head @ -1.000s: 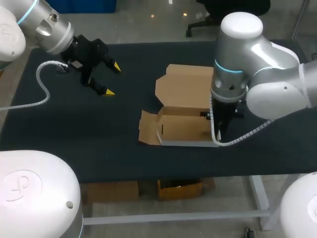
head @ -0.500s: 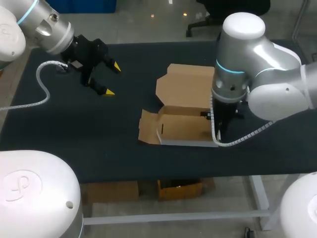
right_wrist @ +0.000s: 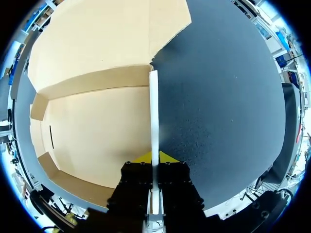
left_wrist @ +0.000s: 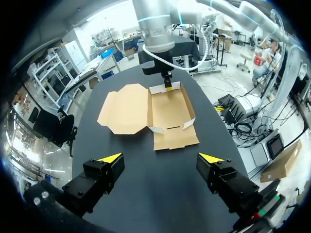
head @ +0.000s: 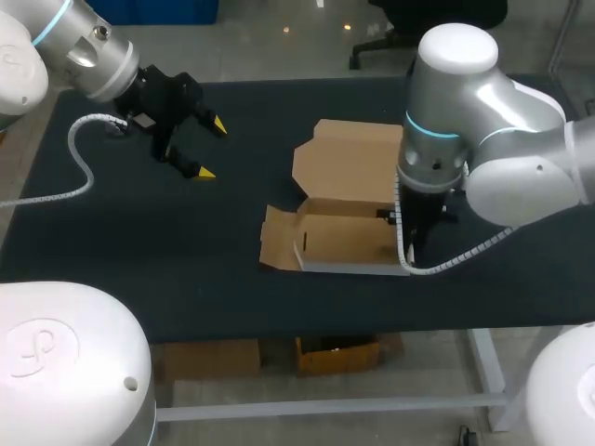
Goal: Assemble the packaging by folding the flat box into shape, placing the metal phone stand inside, and closing the box properly
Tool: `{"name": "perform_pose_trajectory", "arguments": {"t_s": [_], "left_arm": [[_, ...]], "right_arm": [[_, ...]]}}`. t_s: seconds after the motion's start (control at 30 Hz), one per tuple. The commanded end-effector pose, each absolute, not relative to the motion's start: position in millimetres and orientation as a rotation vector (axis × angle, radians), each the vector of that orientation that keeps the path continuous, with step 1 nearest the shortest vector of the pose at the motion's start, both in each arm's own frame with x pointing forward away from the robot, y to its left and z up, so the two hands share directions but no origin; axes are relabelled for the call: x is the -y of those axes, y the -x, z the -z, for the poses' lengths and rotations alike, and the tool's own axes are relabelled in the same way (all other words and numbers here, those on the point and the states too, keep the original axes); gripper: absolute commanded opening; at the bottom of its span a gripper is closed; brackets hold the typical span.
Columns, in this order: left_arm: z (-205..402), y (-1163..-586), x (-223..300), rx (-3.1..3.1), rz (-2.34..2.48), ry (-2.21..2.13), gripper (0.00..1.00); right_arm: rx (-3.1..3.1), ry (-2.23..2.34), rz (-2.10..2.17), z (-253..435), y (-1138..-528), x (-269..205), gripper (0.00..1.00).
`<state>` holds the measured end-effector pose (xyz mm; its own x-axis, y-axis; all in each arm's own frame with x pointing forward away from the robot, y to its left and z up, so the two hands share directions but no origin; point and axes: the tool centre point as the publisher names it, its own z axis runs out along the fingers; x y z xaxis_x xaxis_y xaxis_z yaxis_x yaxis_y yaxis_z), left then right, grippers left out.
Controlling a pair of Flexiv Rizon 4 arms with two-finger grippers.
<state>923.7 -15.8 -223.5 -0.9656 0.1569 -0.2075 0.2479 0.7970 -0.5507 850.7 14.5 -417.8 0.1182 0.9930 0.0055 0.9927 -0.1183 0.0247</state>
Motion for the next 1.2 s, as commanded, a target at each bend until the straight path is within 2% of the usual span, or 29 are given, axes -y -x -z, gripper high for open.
{"name": "perform_pose_trajectory", "arguments": {"t_s": [0.03,0.83,1.2], "left_arm": [[223.2,-923.4,16.8,-2.854,0.895,-0.274,1.0],[278.0,-901.4,23.1,-2.859,0.787,1.243,1.0],[313.6,-895.3,28.9,-2.726,0.961,1.836,1.0]], "right_arm": [[-2.075,-2.337,-0.033,417.8,-850.1,-14.4,0.0],[-2.075,-2.337,-0.033,417.8,-850.1,-14.4,0.0],[-2.075,-2.337,-0.033,417.8,-850.1,-14.4,0.0]]}}
